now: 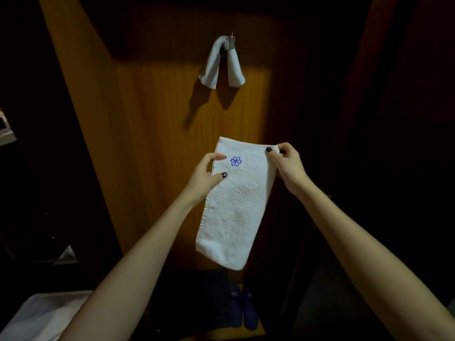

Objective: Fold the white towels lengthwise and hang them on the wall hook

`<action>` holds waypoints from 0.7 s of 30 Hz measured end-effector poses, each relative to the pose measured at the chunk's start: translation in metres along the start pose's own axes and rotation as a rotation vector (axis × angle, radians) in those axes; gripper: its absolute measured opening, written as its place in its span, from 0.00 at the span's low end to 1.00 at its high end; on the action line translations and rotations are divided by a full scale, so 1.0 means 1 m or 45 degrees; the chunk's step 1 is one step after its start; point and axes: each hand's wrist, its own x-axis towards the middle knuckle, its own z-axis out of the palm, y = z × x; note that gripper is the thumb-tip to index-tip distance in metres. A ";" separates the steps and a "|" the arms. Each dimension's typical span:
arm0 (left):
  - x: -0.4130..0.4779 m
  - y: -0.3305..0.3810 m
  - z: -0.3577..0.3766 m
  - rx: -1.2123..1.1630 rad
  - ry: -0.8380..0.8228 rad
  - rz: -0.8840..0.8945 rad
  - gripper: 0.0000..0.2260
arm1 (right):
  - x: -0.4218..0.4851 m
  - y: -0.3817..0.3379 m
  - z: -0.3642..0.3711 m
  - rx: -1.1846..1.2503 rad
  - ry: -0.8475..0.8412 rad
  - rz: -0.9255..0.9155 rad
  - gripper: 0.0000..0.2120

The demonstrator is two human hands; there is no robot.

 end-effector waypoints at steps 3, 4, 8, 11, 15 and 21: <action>0.000 0.003 0.000 -0.182 0.030 -0.040 0.14 | -0.006 0.005 -0.007 0.075 -0.106 -0.009 0.05; -0.001 0.003 -0.001 -0.274 0.035 -0.055 0.14 | -0.008 0.005 -0.008 0.091 -0.160 -0.022 0.06; 0.002 0.008 -0.001 -0.565 0.074 -0.111 0.23 | -0.021 -0.002 -0.004 0.164 -0.342 -0.033 0.05; 0.003 0.010 -0.003 -0.442 0.024 -0.163 0.19 | -0.027 -0.004 -0.004 0.252 -0.408 -0.002 0.04; 0.000 0.009 -0.014 -0.130 -0.248 -0.213 0.09 | -0.026 -0.001 -0.010 0.246 -0.357 0.018 0.04; 0.004 0.007 -0.008 0.245 -0.271 -0.140 0.03 | -0.026 0.008 -0.013 0.204 -0.326 0.001 0.06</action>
